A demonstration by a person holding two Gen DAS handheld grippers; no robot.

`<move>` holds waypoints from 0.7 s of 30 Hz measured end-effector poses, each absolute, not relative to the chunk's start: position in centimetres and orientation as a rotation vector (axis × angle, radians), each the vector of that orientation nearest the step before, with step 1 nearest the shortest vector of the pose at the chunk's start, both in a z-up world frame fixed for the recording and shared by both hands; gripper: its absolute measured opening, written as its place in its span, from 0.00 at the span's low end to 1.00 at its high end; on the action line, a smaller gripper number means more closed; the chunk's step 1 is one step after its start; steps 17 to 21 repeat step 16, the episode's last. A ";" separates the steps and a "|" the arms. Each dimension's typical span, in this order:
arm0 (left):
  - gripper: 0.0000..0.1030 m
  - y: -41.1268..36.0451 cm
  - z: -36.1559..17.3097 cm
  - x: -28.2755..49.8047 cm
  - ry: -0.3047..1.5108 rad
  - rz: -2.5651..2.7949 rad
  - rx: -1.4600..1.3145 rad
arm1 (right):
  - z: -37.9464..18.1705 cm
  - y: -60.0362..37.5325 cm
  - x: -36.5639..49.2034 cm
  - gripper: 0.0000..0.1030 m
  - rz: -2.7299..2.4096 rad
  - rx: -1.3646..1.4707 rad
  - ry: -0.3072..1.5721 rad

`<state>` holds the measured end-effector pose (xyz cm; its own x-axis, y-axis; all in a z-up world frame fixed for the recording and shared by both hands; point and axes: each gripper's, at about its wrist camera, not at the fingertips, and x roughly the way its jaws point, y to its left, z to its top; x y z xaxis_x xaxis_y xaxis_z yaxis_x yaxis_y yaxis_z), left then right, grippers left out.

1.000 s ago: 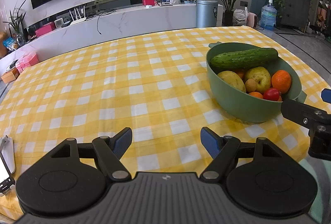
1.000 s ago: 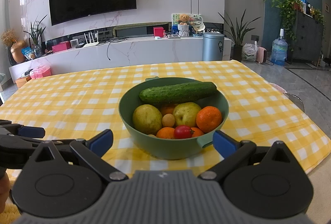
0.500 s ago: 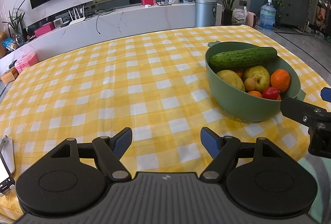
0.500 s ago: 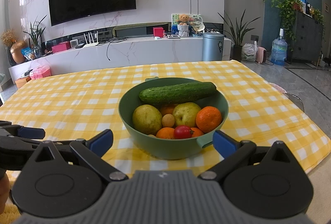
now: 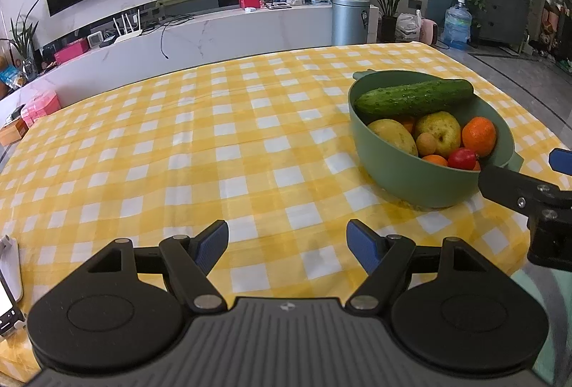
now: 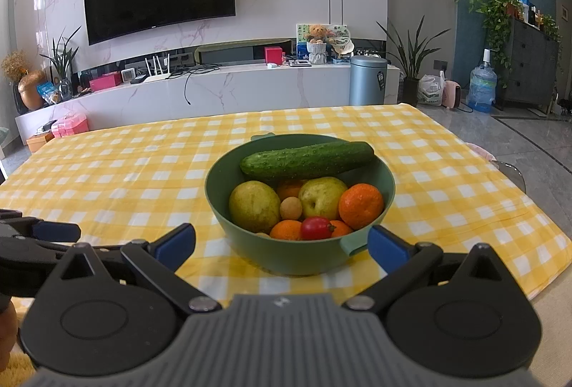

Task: Organize fruits

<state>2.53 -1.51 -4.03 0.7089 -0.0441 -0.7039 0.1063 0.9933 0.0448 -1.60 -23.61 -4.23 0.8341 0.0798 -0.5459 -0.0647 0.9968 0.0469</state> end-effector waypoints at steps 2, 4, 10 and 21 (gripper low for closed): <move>0.86 -1.6 -4.0 2.5 0.778 -0.085 0.088 | -4.2 -23.6 -1.6 0.96 0.077 0.026 0.579; 0.86 -1.6 -4.0 2.5 0.782 -0.091 0.083 | -4.2 -23.6 -1.6 0.96 0.077 0.026 0.579; 0.86 -1.7 -4.0 2.4 0.783 -0.100 0.089 | -4.2 -23.6 -1.6 0.96 0.077 0.026 0.579; 0.86 -1.5 -3.9 2.4 0.773 -0.098 0.096 | -4.2 -23.6 -1.6 0.96 0.076 0.026 0.580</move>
